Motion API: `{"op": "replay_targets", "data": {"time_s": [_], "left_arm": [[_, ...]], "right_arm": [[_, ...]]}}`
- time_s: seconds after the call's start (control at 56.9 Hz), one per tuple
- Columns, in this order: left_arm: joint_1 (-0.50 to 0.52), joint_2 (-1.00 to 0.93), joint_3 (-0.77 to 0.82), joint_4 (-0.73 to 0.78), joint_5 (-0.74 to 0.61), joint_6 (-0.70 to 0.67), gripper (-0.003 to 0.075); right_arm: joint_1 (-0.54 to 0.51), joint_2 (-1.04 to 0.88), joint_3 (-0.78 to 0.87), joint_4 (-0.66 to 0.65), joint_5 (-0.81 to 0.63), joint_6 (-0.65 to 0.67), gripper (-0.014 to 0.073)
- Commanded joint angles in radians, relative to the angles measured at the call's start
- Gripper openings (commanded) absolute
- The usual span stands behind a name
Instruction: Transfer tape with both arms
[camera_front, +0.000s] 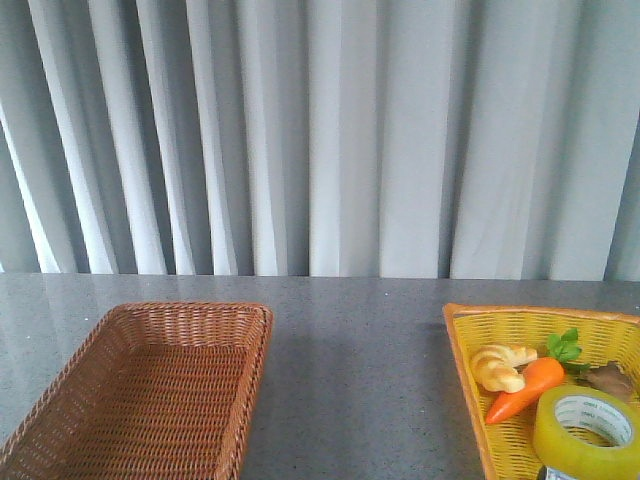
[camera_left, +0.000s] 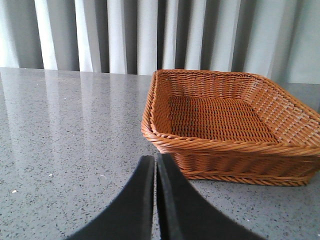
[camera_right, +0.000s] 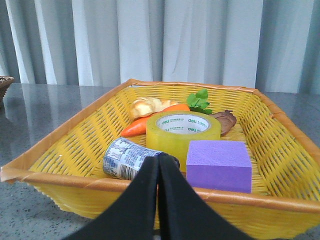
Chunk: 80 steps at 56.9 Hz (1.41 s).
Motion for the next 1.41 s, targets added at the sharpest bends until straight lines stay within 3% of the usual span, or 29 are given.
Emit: {"op": "replay_targets", "data": {"time_s": [0.0, 0.352, 0.44, 0.51, 0.58, 0.686, 0.774, 0.879, 0.985, 1.196, 1.284, 1.389], "left_arm": [[0.000, -0.015, -0.008, -0.003, -0.068, -0.001, -0.0005], [0.000, -0.015, -0.008, -0.003, -0.071, -0.001, -0.0005], [0.000, -0.015, -0.008, 0.020, -0.124, 0.000, -0.0005], [0.000, -0.015, -0.008, 0.022, -0.216, -0.005, -0.0005], [0.000, -0.015, -0.019, 0.022, -0.308, -0.005, -0.0005], [0.000, -0.015, -0.068, 0.022, -0.347, -0.005, -0.0005], [0.000, 0.011, -0.161, 0.024, -0.342, 0.002, -0.0005], [0.000, 0.094, -0.304, 0.023, -0.341, 0.043, -0.0005], [-0.002, 0.263, -0.511, 0.022, -0.329, 0.047, -0.0005], [-0.088, 0.624, -0.981, 0.052, 0.082, 0.081, -0.0005], [-0.107, 0.771, -1.106, 0.048, 0.173, 0.082, -0.0005], [-0.113, 0.907, -1.191, 0.039, 0.266, 0.074, -0.0005]], "right_arm": [[-0.006, -0.009, 0.003, -0.002, -0.071, -0.009, -0.0007], [-0.006, -0.009, 0.003, -0.002, -0.072, -0.009, -0.0007], [-0.006, -0.009, 0.003, 0.003, -0.090, -0.003, -0.0007], [-0.006, -0.009, 0.000, 0.061, -0.175, 0.045, -0.0007], [-0.006, -0.009, -0.017, 0.106, -0.353, 0.098, -0.0007], [-0.006, -0.001, -0.070, 0.068, -0.547, 0.085, -0.0007], [-0.006, 0.034, -0.175, -0.022, -0.564, 0.085, -0.0007], [-0.006, 0.136, -0.384, -0.131, -0.490, 0.093, -0.0007], [-0.006, 0.285, -0.608, -0.134, -0.350, 0.096, -0.0007], [-0.006, 0.625, -0.984, -0.152, 0.164, 0.077, -0.0007], [-0.006, 0.776, -1.034, -0.165, 0.242, 0.097, -0.0007], [-0.006, 0.925, -1.039, -0.158, 0.236, 0.101, -0.0007]]}}
